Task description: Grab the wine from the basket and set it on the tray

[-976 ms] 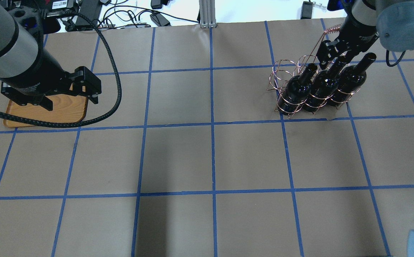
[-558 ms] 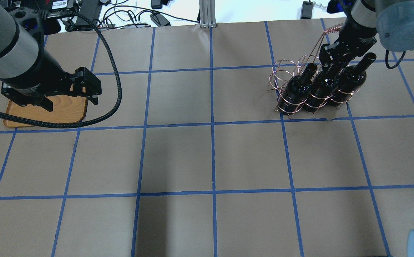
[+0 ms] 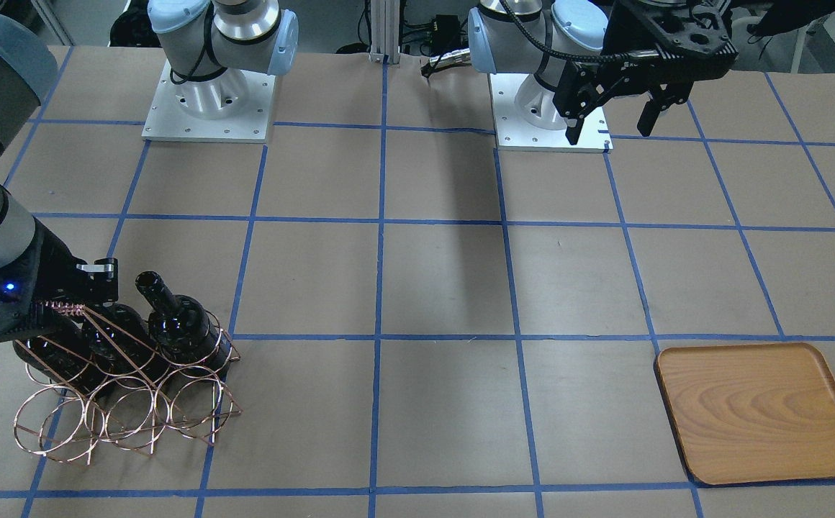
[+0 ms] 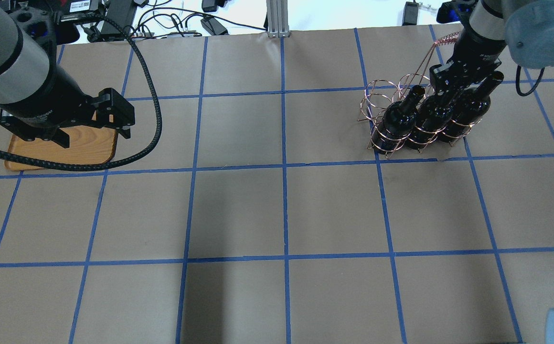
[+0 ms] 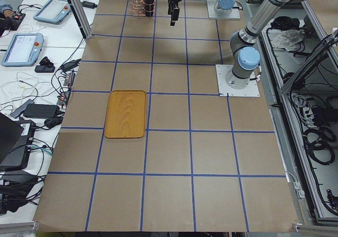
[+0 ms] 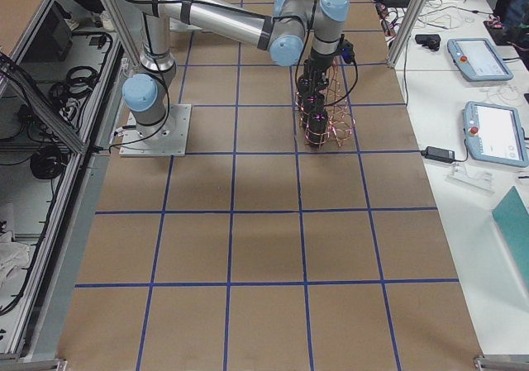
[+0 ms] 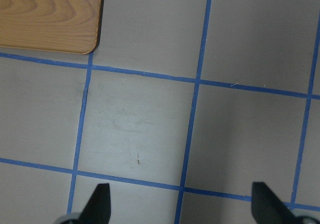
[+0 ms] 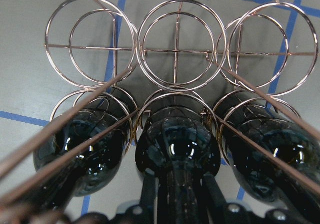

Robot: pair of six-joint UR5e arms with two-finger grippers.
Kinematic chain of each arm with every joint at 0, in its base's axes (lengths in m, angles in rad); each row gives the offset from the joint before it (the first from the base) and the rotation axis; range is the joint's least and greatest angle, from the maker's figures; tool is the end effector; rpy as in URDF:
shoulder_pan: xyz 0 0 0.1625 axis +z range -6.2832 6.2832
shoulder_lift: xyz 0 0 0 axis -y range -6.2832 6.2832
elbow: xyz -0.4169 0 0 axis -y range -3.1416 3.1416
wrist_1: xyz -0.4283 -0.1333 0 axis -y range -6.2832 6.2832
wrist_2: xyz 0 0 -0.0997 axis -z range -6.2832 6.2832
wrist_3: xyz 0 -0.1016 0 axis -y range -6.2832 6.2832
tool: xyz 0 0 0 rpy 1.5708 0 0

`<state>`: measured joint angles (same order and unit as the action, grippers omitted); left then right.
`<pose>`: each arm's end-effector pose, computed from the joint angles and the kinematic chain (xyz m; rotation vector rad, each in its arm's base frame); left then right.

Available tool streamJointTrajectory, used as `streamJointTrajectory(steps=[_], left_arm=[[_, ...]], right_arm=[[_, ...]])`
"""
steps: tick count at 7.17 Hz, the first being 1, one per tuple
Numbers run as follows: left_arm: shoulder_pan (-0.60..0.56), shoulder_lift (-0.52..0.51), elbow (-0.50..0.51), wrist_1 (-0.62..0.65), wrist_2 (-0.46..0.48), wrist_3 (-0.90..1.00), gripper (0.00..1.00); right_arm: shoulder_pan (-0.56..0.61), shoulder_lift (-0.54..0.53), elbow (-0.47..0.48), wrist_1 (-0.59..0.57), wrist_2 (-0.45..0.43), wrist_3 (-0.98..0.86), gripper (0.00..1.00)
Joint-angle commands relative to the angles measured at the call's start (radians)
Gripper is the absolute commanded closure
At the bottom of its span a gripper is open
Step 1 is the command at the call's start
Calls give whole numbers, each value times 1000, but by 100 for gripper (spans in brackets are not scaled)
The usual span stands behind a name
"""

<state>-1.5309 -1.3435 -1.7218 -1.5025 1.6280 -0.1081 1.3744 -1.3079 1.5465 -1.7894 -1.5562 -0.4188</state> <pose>-0.1096 -0.4511 0.5153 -0.2342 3.0723 -0.2260 0.0108 -0.6365 0.3603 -0.3462 3.1023 0.0228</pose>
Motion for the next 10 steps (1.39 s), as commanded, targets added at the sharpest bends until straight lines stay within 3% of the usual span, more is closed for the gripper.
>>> streamJointTrajectory(steps=[1,2,3,7,10], left_arm=[[0,0,1,1,1,1,0],[2,1,1,-2,3,2,0],[2,0,1,2,0,2,0],[3,-5,-4,4,0,2,0],[8,0,2,4,0,2,0]], right_arm=[[0,1,0,4,1,0,59],[0,1,0,4,2,0,87],[0,2,-6,4,1,0,100],[0,-13,-66,37,-18,0,100],[0,-83,-172,256,-33,0,100]])
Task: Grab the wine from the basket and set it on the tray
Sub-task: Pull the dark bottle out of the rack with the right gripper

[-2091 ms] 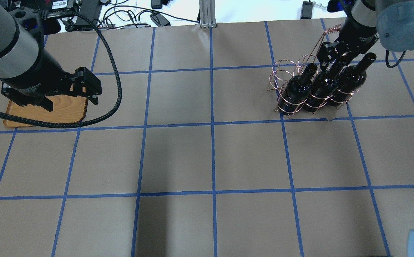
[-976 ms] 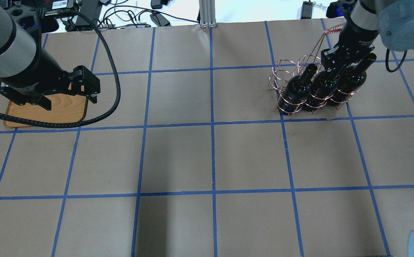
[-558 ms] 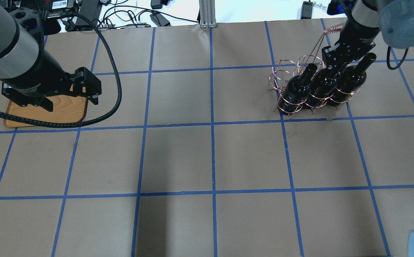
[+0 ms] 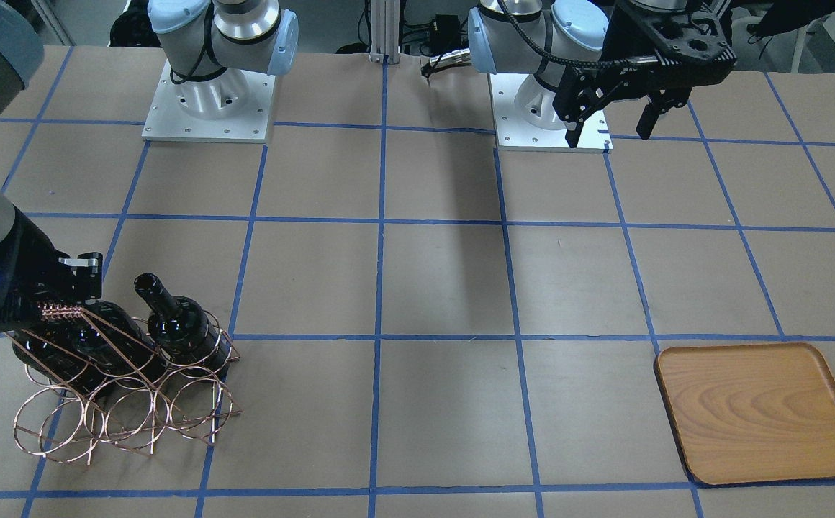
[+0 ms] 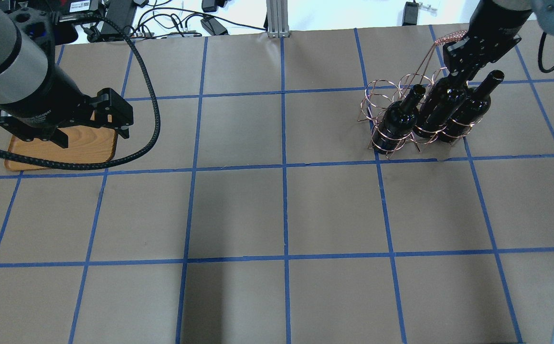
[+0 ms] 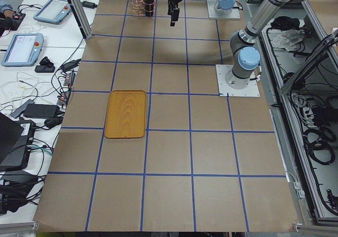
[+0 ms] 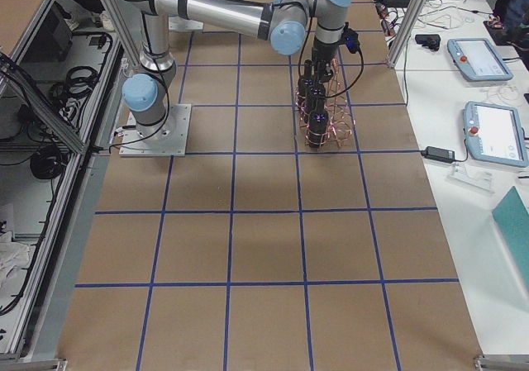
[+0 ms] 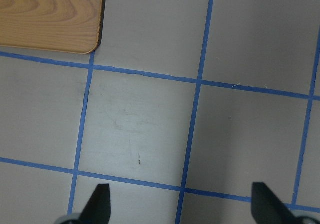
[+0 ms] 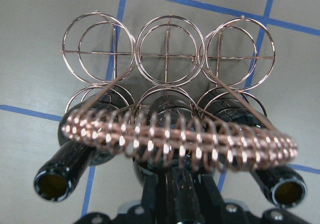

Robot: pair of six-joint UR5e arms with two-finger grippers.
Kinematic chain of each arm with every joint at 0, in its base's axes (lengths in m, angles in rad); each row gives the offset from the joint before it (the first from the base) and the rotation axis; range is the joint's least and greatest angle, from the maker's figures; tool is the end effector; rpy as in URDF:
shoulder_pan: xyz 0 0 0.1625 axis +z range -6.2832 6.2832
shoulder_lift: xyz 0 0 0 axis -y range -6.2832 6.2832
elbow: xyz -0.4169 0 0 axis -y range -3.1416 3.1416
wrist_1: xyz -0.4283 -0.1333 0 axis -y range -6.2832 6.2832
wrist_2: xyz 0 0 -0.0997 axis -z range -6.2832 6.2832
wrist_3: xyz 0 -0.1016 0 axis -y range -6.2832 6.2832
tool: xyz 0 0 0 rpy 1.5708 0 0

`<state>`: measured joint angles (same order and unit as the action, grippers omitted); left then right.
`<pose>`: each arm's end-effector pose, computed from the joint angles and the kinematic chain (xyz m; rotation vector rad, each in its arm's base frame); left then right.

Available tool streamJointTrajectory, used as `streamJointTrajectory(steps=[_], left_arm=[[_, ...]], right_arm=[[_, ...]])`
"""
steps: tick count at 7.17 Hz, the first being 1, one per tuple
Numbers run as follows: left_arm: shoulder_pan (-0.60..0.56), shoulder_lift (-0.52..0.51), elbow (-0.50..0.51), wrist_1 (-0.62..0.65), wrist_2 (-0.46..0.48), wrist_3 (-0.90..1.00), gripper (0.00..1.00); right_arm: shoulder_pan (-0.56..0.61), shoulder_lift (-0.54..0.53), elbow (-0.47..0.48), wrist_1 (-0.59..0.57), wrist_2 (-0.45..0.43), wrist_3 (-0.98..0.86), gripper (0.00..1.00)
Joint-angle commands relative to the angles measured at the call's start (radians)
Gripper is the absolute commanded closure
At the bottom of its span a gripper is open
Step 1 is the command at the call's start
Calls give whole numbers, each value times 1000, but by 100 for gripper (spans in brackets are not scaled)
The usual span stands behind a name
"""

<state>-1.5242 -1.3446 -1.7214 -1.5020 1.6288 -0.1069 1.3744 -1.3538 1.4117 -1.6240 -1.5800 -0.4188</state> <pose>-0.1065 -0.4523 0.5151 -0.2426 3.0703 -0.2253 0.0095 -0.6305 0.4428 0.3478 -3.1149 -0.0114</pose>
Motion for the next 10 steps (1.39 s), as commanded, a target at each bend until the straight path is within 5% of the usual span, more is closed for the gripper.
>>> streamJointTrajectory(steps=[1,4,6,10], left_arm=[[1,-2,2,3,-3,3,0],[2,-1,2,0,0,1,0],[22,1,3,0,-1,48,0],[126,12,6,2,0,114,0]], right_arm=[[0,-88,-39,155,-9,0,100],[5,-174,-54,315,-9,0,100],[133,-188,-53,323,5,134,100],[433,-89,-39,143,61,553,100]])
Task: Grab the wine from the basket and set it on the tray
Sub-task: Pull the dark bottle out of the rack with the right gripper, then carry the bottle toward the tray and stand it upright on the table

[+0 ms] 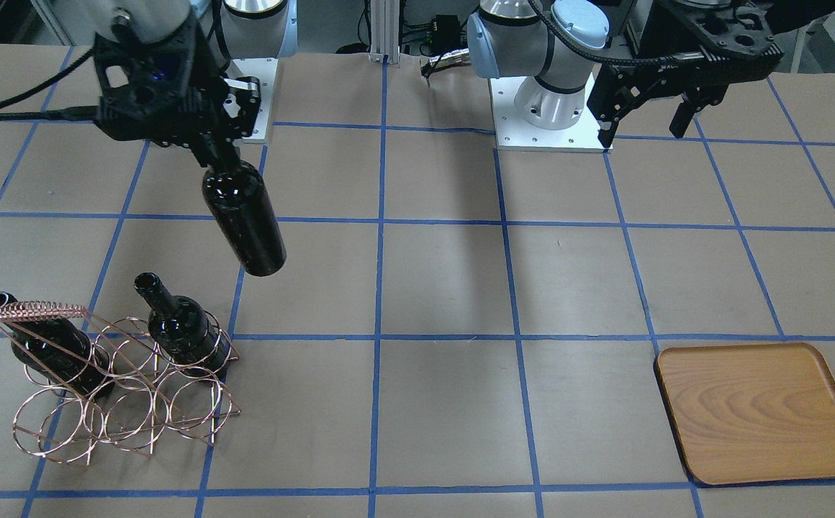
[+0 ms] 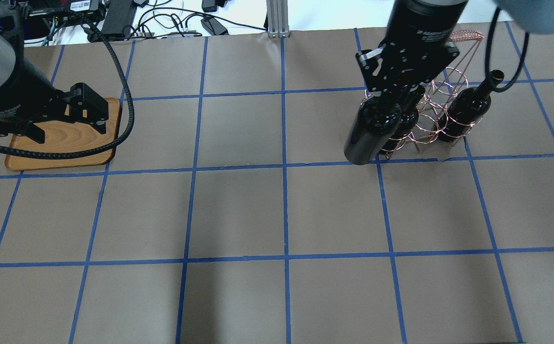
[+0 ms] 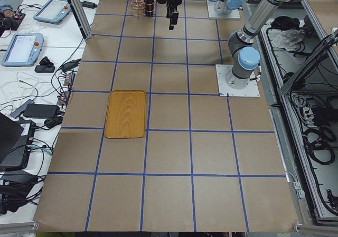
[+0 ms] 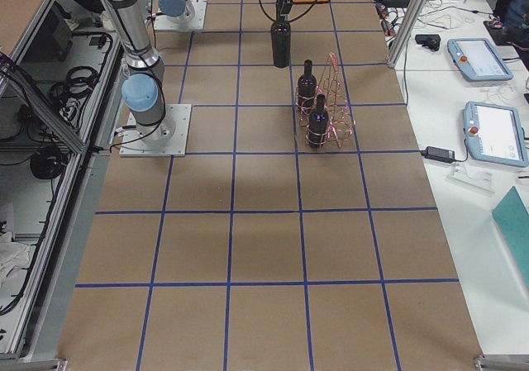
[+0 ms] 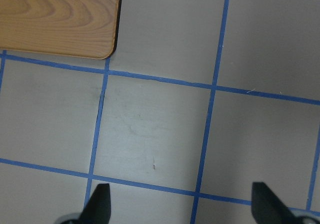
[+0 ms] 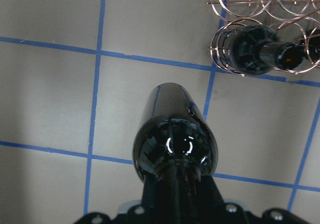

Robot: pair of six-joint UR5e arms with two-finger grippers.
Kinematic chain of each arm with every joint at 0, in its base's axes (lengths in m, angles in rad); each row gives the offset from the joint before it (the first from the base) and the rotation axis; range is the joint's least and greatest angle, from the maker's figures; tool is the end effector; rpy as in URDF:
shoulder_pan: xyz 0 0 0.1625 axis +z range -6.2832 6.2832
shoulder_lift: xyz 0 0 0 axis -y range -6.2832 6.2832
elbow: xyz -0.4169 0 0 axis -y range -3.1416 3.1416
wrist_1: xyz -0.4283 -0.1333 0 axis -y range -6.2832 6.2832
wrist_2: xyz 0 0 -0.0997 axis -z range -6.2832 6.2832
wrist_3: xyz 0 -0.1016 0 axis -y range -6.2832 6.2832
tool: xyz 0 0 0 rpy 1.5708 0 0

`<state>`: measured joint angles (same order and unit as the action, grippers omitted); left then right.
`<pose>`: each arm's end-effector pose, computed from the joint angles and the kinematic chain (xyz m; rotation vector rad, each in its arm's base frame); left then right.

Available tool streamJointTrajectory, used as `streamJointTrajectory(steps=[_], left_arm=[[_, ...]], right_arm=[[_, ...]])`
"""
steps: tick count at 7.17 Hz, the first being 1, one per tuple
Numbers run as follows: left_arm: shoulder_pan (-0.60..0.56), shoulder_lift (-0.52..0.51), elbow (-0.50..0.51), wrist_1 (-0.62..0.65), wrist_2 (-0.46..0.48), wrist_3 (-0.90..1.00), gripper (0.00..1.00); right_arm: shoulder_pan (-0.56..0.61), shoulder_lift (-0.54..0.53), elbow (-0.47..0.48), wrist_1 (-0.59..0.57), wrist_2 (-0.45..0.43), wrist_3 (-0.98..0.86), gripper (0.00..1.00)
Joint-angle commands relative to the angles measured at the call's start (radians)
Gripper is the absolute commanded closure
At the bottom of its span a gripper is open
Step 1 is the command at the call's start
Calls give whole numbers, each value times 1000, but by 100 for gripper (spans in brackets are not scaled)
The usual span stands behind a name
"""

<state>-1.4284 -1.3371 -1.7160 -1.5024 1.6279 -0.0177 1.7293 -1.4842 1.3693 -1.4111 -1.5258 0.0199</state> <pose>-0.0631 -0.4580 0.5213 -0.2520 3.0556 -0.2351 0.2240 -0.5278 0.5211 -0.2131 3.0925 0.0754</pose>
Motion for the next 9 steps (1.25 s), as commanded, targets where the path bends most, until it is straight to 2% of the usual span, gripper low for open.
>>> streamJointTrajectory(steps=[1,5,9], left_arm=[[69,7,1,2,0,56,0],[189,-1,-13,-7,-14,129,0],[203,-1,-8,-4,-14,139,0]], right_arm=[[149,83,4,-136,7,223,100],[372,241,2,-348,26,513,100],[453,286,-9,-371,27,541,100]])
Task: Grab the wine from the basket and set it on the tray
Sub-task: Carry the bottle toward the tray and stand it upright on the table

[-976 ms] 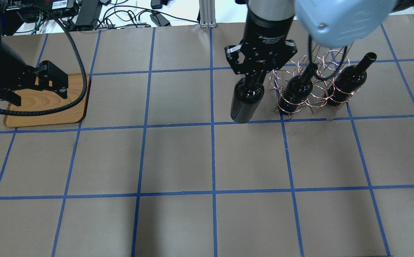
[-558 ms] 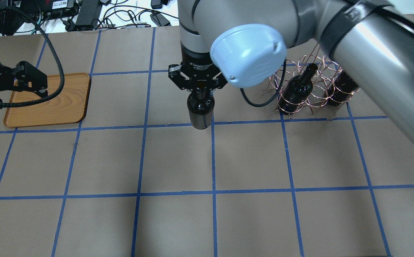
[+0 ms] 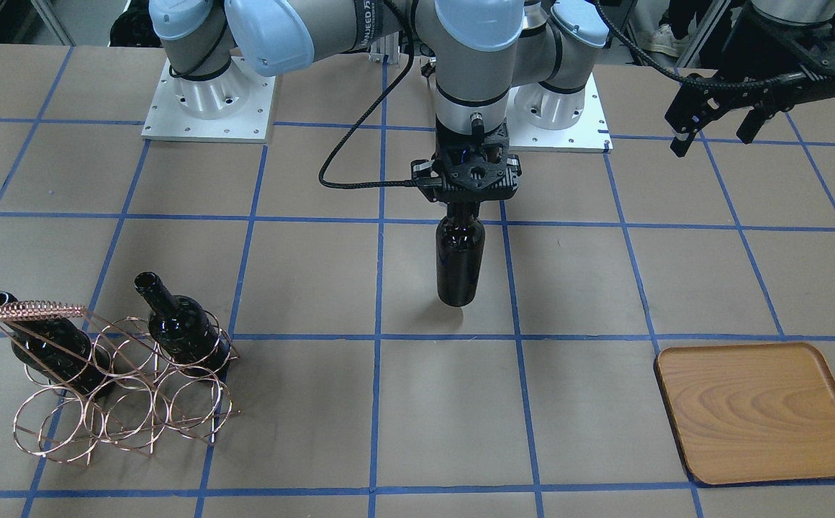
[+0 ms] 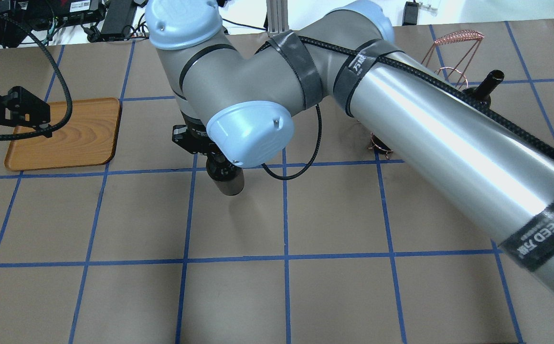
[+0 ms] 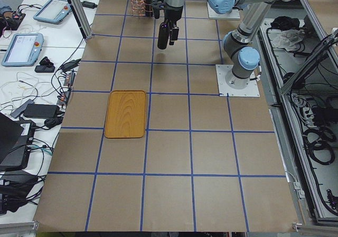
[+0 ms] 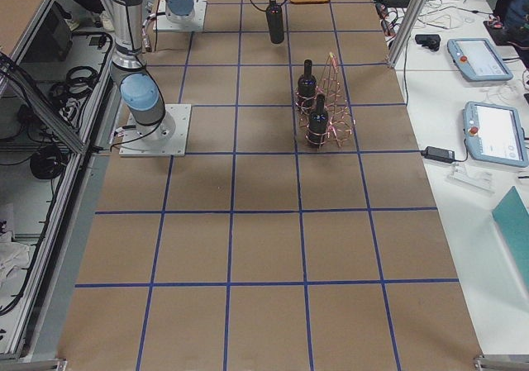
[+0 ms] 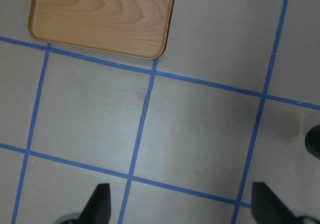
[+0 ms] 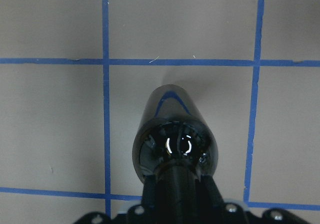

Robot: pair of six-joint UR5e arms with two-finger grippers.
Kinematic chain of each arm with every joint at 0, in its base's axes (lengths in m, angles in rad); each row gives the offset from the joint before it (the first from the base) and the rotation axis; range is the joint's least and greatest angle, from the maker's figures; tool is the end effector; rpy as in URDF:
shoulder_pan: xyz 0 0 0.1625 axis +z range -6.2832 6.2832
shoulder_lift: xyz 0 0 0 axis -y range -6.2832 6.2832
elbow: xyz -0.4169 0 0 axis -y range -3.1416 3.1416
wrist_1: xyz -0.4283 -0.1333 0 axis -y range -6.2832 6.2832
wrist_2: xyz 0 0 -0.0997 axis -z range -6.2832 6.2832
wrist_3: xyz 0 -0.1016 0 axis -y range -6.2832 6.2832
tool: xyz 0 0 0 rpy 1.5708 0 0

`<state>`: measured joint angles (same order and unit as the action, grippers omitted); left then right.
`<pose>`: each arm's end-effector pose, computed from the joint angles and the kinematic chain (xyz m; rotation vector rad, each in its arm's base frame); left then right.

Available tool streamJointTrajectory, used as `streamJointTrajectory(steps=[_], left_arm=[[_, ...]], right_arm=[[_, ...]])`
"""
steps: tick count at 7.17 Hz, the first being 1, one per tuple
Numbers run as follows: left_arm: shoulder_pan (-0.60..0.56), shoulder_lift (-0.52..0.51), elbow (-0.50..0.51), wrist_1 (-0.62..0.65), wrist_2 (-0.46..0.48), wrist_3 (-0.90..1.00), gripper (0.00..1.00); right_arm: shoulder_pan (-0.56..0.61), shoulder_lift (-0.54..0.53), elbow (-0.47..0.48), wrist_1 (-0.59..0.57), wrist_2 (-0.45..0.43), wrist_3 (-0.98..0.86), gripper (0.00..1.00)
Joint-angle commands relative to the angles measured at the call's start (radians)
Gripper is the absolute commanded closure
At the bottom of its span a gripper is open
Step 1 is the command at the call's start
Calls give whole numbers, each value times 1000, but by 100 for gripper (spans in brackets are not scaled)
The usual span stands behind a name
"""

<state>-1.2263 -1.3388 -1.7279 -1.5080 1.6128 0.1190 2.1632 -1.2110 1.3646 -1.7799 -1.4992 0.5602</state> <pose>0.0285 -0.4614 0.5134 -0.3491 3.0433 -0.1908 0.4936 -0.4817 0.3915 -0.0522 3.0509 -0.0115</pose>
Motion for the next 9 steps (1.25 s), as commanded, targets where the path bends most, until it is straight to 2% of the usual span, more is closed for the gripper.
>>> streamJointTrajectory(steps=[1,8,9], left_arm=[[1,4,2,2,1,1,0],[2,-17,-1,8,-23,-1,0],[2,-22,-10,-1,-33,1,0]], right_arm=[[38,30,-7,-25,0,3,100],[46,114,-48,-98,16,40,100],[46,119,-50,-108,16,49,92]])
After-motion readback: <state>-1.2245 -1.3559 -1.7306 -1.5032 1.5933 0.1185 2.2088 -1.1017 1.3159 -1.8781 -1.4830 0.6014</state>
